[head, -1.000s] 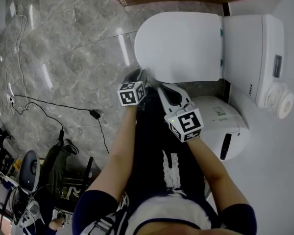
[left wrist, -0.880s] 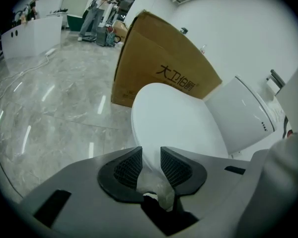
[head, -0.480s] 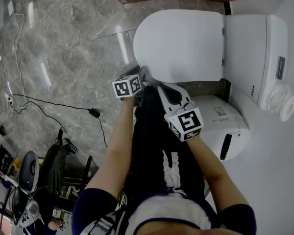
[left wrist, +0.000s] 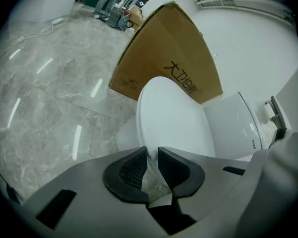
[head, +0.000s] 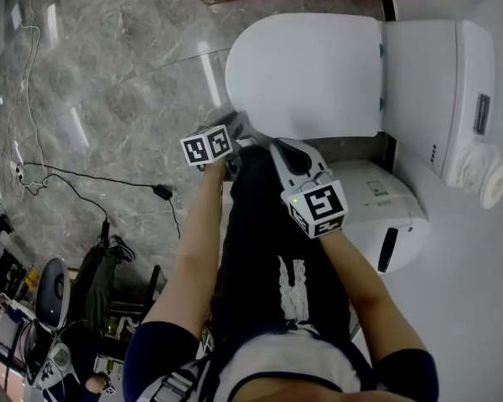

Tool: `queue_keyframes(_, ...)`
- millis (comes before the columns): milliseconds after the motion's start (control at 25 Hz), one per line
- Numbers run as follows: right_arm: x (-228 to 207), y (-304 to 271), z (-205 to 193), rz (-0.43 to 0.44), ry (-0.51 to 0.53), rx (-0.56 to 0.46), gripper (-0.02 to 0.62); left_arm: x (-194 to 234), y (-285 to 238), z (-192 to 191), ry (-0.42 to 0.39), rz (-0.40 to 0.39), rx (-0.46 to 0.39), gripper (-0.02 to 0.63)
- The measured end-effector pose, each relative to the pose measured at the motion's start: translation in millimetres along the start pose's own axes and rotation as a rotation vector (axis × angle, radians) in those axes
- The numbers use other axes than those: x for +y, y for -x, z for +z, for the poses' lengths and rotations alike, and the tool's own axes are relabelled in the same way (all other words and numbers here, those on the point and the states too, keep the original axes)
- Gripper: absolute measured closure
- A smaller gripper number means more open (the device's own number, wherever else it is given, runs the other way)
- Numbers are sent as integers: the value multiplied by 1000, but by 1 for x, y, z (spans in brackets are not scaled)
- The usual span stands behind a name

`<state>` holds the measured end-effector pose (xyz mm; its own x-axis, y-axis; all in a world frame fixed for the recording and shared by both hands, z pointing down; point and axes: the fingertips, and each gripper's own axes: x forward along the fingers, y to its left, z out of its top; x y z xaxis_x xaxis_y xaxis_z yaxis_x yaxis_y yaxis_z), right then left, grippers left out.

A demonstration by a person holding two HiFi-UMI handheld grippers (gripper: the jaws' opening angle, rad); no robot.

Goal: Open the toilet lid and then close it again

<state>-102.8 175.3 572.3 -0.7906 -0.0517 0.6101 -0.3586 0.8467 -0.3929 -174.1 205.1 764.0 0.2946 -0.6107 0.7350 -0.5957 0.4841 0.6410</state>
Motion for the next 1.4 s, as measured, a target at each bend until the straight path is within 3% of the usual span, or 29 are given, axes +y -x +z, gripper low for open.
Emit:
queue_keyframes(120,-1,1,0,-1,-8,0,586,0,2,0,-17,22,5,537)
queue_keyframes(360,-4,4,1,4,-22,-1,586,-8,12,3,8,-10,-28,549)
queue_keyframes(840,13,21,8,33,13,56,586,-40,45,12,-48,-3,-11,558)
queue_keyframes(1400,27,41,39,11,8,35,586,-86,79,19,-148,-38,28,566)
